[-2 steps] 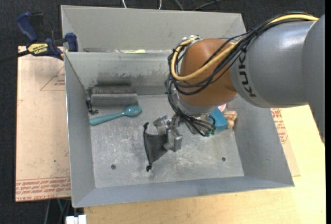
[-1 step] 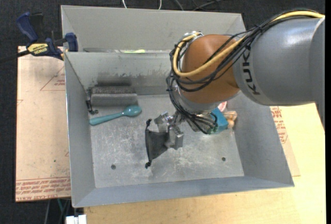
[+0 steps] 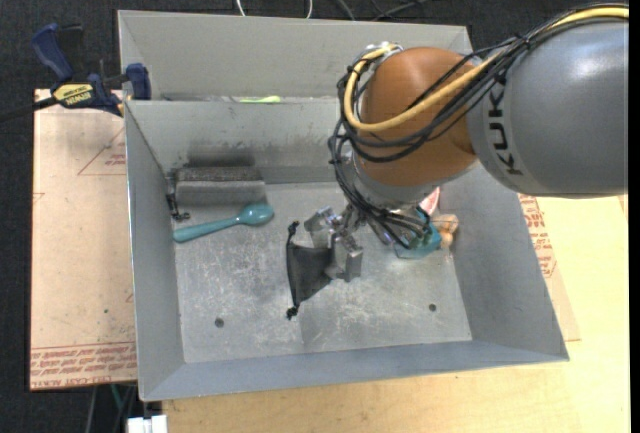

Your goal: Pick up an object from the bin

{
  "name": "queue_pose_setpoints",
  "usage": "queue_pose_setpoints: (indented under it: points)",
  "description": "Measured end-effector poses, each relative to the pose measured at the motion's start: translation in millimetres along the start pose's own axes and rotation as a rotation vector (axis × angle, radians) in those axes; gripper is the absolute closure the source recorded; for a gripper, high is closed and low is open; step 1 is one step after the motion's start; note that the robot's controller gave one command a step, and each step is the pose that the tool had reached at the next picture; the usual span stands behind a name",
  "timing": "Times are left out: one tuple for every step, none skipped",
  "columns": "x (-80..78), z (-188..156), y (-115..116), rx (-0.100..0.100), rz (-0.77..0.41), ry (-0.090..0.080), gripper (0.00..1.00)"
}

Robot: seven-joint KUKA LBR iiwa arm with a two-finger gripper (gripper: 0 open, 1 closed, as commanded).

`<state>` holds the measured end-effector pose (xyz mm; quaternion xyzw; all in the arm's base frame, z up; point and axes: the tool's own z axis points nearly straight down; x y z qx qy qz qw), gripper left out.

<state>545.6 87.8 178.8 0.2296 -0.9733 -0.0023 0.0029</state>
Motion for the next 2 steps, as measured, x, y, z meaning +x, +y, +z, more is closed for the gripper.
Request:
queue_pose_setpoints:
  points:
    - [-2.1,-35.9,-0.7,0.004,0.0,-0.01,1.0]
    - [-2.9,-51.4,-0.7,0.004,0.002,-0.013,1.0]
